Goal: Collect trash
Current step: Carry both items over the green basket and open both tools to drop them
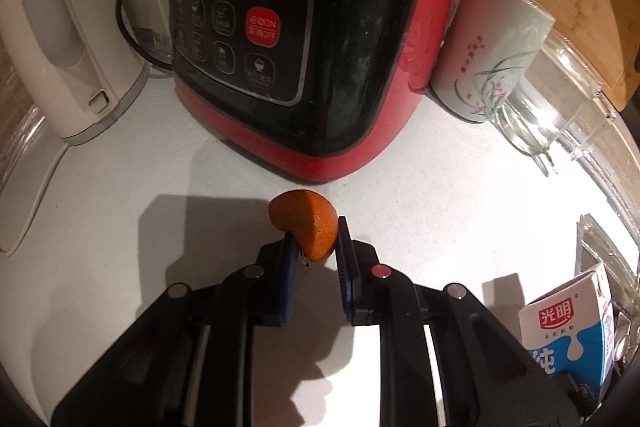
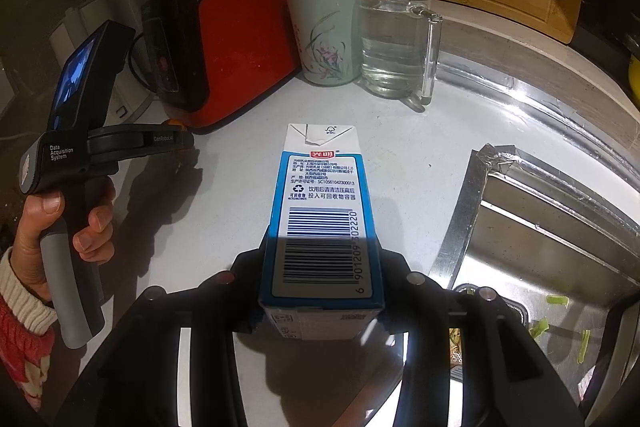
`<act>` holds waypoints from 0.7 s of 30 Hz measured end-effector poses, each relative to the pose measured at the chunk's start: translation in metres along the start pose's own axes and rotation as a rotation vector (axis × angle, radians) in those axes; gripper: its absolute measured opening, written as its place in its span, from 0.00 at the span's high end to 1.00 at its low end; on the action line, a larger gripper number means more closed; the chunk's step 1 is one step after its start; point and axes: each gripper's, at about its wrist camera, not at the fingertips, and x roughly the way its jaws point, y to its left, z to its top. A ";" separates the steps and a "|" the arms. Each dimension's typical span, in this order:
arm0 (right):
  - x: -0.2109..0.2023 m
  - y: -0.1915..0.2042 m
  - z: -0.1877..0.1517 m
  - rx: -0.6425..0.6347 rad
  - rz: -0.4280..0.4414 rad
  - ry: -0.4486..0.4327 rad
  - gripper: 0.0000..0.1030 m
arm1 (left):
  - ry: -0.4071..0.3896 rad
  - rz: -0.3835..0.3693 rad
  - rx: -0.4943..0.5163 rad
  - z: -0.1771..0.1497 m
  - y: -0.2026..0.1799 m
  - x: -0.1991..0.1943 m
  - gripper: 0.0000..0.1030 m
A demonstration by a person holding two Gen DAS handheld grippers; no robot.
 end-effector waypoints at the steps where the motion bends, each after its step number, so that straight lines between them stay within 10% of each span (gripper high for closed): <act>1: -0.004 0.002 -0.002 -0.003 0.003 -0.002 0.59 | -0.006 -0.002 0.001 -0.006 0.000 -0.008 0.83; 21: -0.133 0.044 -0.138 -0.020 0.098 0.058 0.59 | 0.022 -0.014 0.018 -0.200 0.006 -0.174 0.83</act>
